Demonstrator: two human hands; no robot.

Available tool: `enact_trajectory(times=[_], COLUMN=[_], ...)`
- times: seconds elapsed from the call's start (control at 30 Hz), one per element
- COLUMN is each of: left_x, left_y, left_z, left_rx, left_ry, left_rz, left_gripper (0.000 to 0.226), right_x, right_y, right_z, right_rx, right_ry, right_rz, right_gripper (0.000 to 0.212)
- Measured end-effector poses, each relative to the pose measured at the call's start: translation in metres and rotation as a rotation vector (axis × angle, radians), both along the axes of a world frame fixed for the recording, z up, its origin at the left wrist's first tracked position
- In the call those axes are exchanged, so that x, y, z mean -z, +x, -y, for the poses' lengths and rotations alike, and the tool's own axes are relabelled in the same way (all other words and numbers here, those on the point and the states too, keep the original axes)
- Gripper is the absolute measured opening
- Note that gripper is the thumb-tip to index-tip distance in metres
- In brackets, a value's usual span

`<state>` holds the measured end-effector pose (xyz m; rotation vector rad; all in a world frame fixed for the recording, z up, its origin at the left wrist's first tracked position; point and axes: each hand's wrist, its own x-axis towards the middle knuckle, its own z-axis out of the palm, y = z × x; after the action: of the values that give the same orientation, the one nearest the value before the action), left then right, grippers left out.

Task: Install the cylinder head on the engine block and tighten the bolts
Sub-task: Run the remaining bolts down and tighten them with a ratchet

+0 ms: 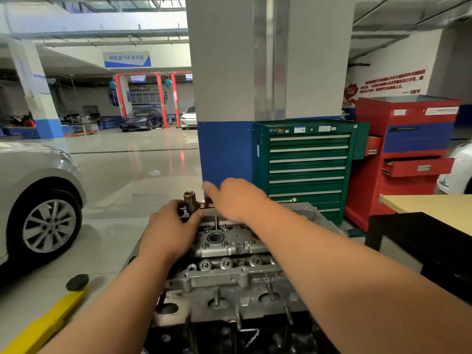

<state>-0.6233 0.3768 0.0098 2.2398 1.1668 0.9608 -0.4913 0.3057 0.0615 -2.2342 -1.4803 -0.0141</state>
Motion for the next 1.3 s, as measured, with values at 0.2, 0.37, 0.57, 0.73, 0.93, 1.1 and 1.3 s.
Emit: enact_trajectory(times=[0.2, 0.37, 0.57, 0.73, 0.93, 1.1, 1.3], left_x=[-0.023, -0.036, -0.039, -0.021, -0.037, -0.029, -0.02], left_y=[0.051, 0.06, 0.051, 0.077, 0.055, 0.067, 0.083], left_z=[0.023, 0.002, -0.014, 0.014, -0.02, 0.003, 0.016], left_rx=[0.005, -0.064, 0.207, -0.215, 0.177, -0.141, -0.264], left_ry=[-0.19, -0.31, -0.662, -0.248, -0.625, -0.346, -0.275], left_rz=[0.495, 0.542, 0.606, 0.702, 0.507, 0.624, 0.771], left_gripper=[0.035, 0.042, 0.047, 0.022, 0.035, 0.023, 0.014], right_x=[0.051, 0.053, 0.053, 0.054, 0.055, 0.052, 0.053], right_y=[0.033, 0.036, 0.037, 0.035, 0.035, 0.034, 0.032], right_z=[0.032, 0.028, 0.024, 0.022, 0.022, 0.022, 0.023], right_rx=[0.055, 0.013, 0.06, 0.086, 0.068, 0.087, 0.076], right_ry=[0.409, 0.417, 0.35, 0.282, 0.275, 0.247, 0.242], right_rz=[-0.245, -0.255, -0.245, -0.194, -0.187, -0.144, -0.091], right_gripper=[0.056, 0.058, 0.057, 0.057, 0.053, 0.05, 0.049])
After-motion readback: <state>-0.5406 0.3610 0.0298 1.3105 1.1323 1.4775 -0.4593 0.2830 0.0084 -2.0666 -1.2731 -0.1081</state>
